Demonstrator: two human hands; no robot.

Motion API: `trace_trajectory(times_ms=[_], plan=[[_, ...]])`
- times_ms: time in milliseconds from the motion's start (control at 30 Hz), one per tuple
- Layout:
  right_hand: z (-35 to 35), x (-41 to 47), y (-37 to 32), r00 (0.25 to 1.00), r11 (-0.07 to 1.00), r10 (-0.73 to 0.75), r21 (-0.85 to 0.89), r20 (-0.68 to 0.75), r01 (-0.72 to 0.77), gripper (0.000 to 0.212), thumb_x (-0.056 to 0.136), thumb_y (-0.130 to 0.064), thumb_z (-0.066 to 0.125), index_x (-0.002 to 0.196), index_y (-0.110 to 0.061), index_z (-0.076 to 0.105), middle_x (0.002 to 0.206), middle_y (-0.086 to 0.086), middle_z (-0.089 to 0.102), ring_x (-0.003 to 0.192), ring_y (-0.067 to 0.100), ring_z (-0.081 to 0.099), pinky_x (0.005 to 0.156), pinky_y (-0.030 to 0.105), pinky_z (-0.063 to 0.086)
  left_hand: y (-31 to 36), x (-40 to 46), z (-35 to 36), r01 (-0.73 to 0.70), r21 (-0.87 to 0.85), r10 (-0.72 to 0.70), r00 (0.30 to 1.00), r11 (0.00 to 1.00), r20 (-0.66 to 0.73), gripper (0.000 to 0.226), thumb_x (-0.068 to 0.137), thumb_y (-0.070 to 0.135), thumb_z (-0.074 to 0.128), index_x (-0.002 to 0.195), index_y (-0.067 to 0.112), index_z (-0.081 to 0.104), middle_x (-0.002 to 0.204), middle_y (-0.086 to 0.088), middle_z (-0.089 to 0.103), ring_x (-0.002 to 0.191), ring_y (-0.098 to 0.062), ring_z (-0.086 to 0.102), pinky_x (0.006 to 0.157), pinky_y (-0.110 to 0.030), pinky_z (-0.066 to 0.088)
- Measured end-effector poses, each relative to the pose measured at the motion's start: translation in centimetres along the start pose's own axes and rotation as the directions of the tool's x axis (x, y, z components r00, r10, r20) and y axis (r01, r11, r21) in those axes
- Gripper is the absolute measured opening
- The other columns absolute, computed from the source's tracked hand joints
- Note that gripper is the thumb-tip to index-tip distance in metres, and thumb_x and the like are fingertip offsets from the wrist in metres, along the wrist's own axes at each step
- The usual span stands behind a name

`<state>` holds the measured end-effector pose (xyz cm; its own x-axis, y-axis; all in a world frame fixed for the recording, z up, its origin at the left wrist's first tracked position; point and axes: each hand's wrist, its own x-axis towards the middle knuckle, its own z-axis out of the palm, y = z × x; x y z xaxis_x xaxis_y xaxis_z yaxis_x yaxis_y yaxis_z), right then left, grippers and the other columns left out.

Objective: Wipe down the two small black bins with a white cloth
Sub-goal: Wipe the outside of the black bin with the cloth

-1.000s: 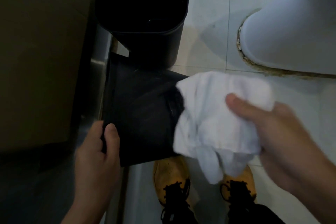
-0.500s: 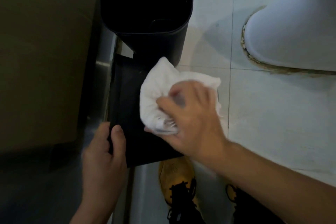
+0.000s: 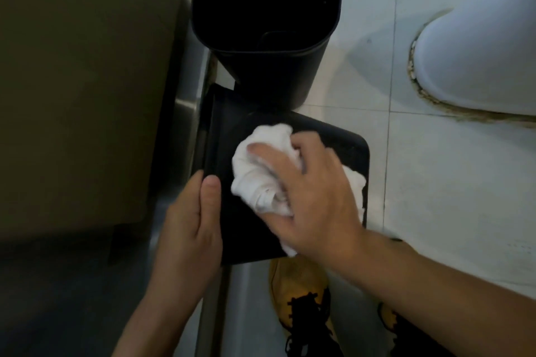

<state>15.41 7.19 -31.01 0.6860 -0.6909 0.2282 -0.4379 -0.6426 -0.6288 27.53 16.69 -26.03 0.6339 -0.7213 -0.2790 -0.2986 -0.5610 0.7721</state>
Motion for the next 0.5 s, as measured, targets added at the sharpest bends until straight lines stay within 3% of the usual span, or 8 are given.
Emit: trace_trajectory(times_ms=[100,200,267,333,433,500], plan=[[0.7,-0.3,-1.0,0.993,0.993,-0.119,-0.019,-0.021,0.119,0.051,0.084,-0.045,0.066,0.129,-0.020,0.065,0.107,0.017,0.056,0.090,0.027,0.052,0.072,0.040,0.043,-0.7,0.0,-0.1,-0.022,0.039,0.023,1.000,0.999,-0.019,0.037,0.101,0.042,0.033,0.076,0.022,0.053,0.069,0.001,0.059,0.052,-0.008,0.050,0.046,-0.033,0.040],[0.9,0.9,-0.4,0.983,0.985,-0.168,-0.051,-0.070,0.165,0.045,0.087,-0.042,0.062,0.125,-0.018,0.069,0.104,0.019,0.059,0.085,0.026,0.051,0.069,0.038,0.046,-0.7,0.2,0.0,-0.043,0.100,0.048,0.998,0.994,-0.041,0.035,0.099,0.040,0.033,0.074,0.023,0.049,0.069,0.002,0.057,0.050,-0.010,0.048,0.044,-0.031,0.038],[1.0,1.4,1.0,0.995,0.997,-0.036,-0.071,-0.093,0.030,0.048,0.086,-0.040,0.059,0.129,-0.019,0.065,0.108,0.018,0.056,0.085,0.026,0.053,0.069,0.036,0.049,-0.6,0.2,0.1,-0.069,0.133,0.076,0.996,0.989,-0.049,0.037,0.104,0.032,0.035,0.070,0.022,0.044,0.065,0.006,0.053,0.048,-0.007,0.045,0.041,-0.021,0.031],[0.4,1.3,4.0,0.975,0.981,0.170,-0.068,-0.147,-0.181,0.046,0.087,-0.038,0.059,0.131,-0.022,0.061,0.111,0.014,0.052,0.085,0.026,0.055,0.070,0.034,0.050,-0.1,-0.1,0.3,-0.034,0.105,0.040,0.998,0.994,-0.057,0.038,0.103,0.031,0.034,0.069,0.020,0.045,0.064,-0.002,0.050,0.046,-0.007,0.042,0.040,-0.019,0.030],[-1.0,-0.2,9.4,0.860,0.868,0.483,-0.038,-0.165,-0.495,0.038,0.093,-0.039,0.058,0.125,-0.018,0.058,0.107,0.009,0.045,0.084,0.027,0.055,0.069,0.036,0.048,0.4,-0.1,0.4,0.030,0.061,-0.028,0.999,0.998,-0.042,0.039,0.099,0.036,0.033,0.071,0.015,0.049,0.068,-0.009,0.051,0.044,-0.010,0.041,0.039,-0.020,0.032],[-1.4,-1.0,10.9,0.802,0.810,0.568,-0.044,-0.183,-0.584,0.035,0.095,-0.039,0.058,0.120,-0.015,0.058,0.103,0.007,0.042,0.083,0.029,0.055,0.068,0.035,0.046,0.6,0.0,0.3,0.048,0.049,-0.047,0.998,0.998,-0.034,0.038,0.098,0.037,0.033,0.072,0.015,0.051,0.068,-0.010,0.052,0.044,-0.010,0.042,0.039,-0.020,0.033]])
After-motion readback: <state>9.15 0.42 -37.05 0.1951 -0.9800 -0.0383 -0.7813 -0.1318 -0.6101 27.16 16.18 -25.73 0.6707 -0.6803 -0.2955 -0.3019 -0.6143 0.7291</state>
